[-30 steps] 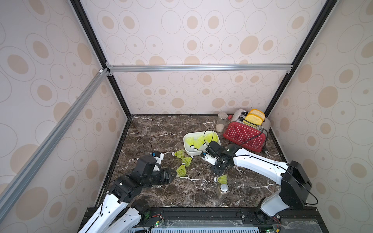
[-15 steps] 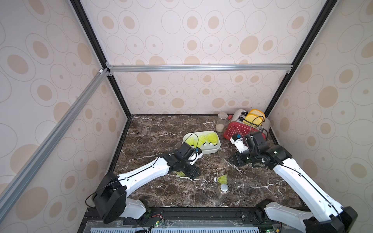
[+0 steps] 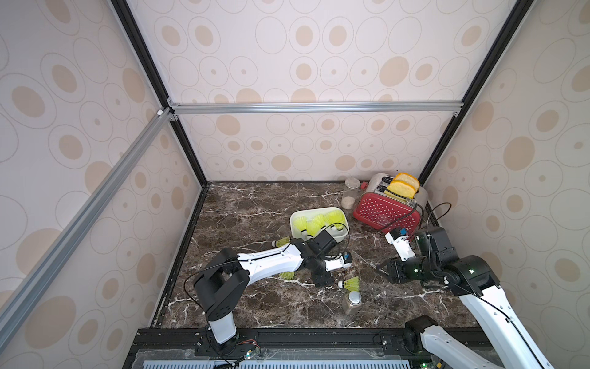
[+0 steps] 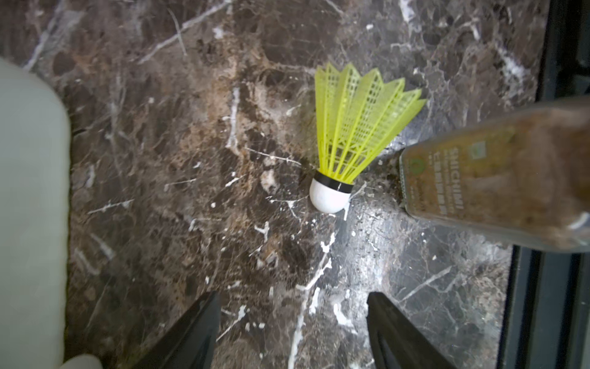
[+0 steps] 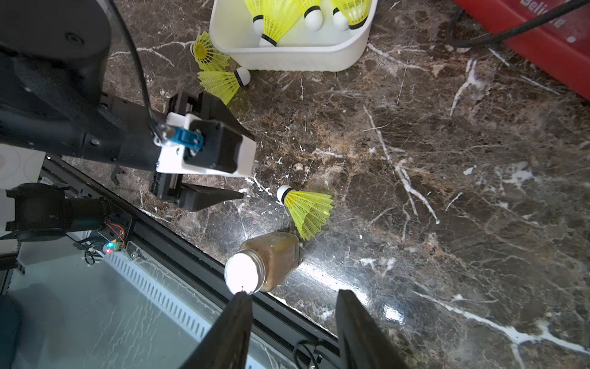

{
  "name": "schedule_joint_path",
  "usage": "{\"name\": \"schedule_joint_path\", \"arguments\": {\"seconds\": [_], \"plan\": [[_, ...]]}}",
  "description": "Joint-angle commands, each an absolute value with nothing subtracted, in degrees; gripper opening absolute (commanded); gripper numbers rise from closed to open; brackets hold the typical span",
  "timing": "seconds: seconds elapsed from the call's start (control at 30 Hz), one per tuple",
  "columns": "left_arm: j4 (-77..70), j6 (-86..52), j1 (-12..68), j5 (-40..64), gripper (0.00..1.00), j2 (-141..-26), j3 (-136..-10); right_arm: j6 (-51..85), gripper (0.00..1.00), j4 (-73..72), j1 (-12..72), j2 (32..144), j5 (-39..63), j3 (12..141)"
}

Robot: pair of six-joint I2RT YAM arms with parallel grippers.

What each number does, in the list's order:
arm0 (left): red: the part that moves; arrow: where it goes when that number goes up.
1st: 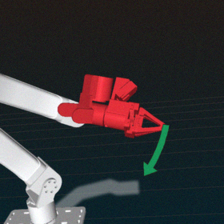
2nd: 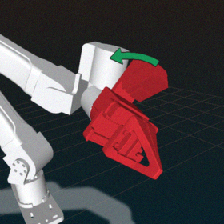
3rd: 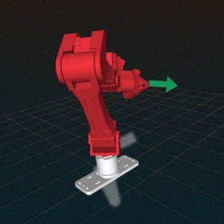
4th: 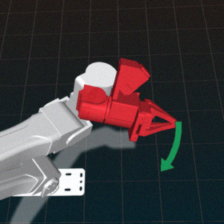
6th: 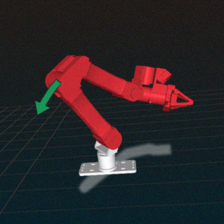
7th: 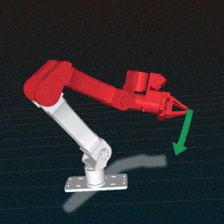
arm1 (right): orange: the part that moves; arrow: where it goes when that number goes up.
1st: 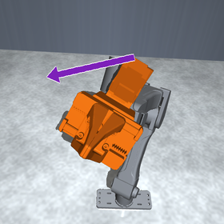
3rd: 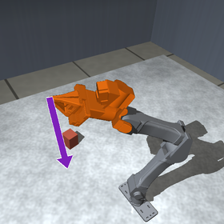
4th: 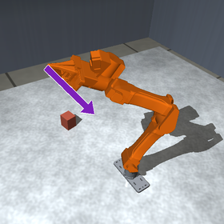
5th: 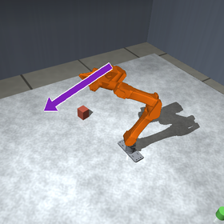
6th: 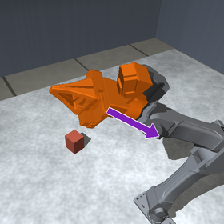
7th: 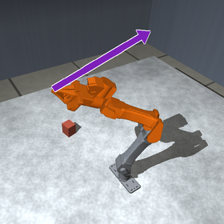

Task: Put the shuttlecocks into the storage box
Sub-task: Pick up the shuttlecock at the center of the board.

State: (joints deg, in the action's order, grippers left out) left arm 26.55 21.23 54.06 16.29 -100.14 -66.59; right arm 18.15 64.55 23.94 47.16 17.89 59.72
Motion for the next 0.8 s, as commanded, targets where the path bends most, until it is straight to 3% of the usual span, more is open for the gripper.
{"name": "schedule_joint_path", "arguments": {"seconds": [0.0,0.47,0.77], "plan": [[20.8,26.5,54.5,15.5,0.75,-100.2,-65.6,18.5,0.49,66.8,23.5,47.4,17.7,61.1],[11.1,27.3,56.1,21.0,0.71,-106.2,-64.9,23.1,0.53,68.9,21.6,47.0,20.4,62.7],[9.7,27.1,57.3,22.0,0.68,-108.4,-65.1,26.1,0.54,68.9,9.3,47.5,27.5,59.9]]}}
